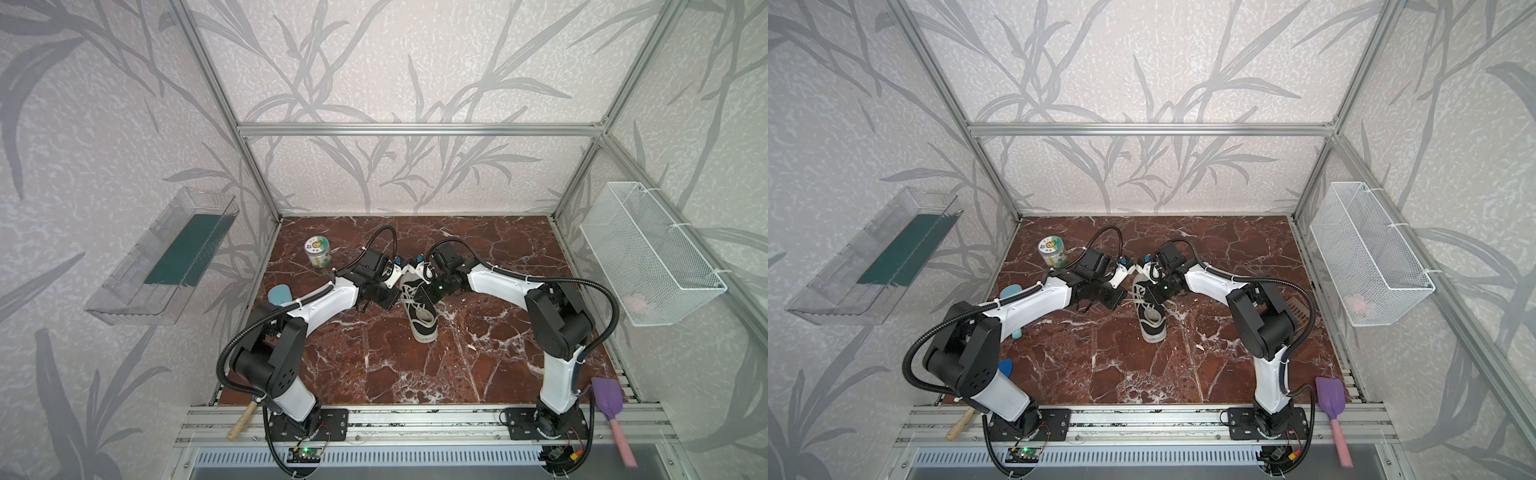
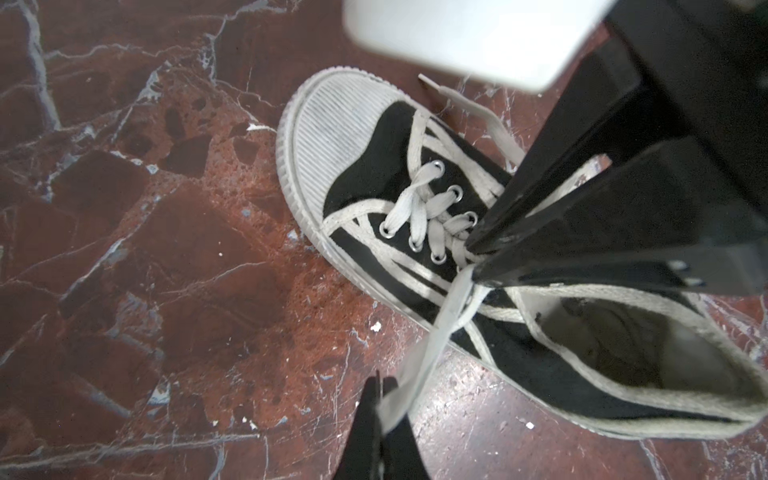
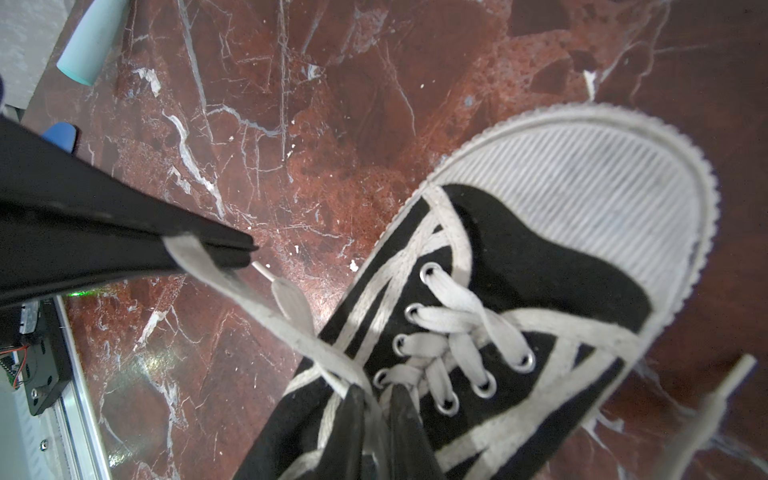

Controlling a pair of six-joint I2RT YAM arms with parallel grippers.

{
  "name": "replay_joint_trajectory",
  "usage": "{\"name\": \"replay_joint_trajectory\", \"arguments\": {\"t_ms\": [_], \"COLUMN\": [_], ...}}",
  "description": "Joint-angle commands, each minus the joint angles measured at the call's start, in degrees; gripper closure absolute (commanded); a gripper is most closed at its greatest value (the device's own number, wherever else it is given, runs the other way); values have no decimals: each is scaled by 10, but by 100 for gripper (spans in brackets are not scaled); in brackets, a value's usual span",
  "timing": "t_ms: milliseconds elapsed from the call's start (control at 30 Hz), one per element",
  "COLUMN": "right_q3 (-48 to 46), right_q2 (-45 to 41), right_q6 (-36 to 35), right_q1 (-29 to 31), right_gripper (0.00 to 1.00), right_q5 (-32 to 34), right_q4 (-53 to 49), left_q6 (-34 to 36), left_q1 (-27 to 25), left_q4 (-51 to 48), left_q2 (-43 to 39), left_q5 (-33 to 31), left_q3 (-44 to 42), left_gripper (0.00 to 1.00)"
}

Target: Tie the shoes

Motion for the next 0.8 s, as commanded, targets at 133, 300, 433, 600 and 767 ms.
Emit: {"name": "replay_joint_trajectory", "arguments": {"t_ms": [133, 300, 433, 600, 767], "right_q3": [2, 3, 3, 2, 0], "right_q2": [21, 23, 23, 23, 18], "right_q6": [8, 10, 12, 14, 17], "right_q1": [-4, -4, -4, -4, -4], "right_gripper": [86, 88, 88, 88, 88], "right_q5": [33, 34, 33, 20, -13], "right_q4": [-36, -36, -36, -31, -14], "left_q6": [50, 65, 76, 60, 8], "left_q1": [0, -5, -10, -11, -3], "left_q4": [-88, -103, -124, -105, 6], "left_q2": [2, 1, 11, 1, -47], "left_q5": [-73, -88, -110, -90, -2], "left_q3": [27, 32, 46, 32, -32], "left_gripper": [100, 100, 100, 99, 56]}}
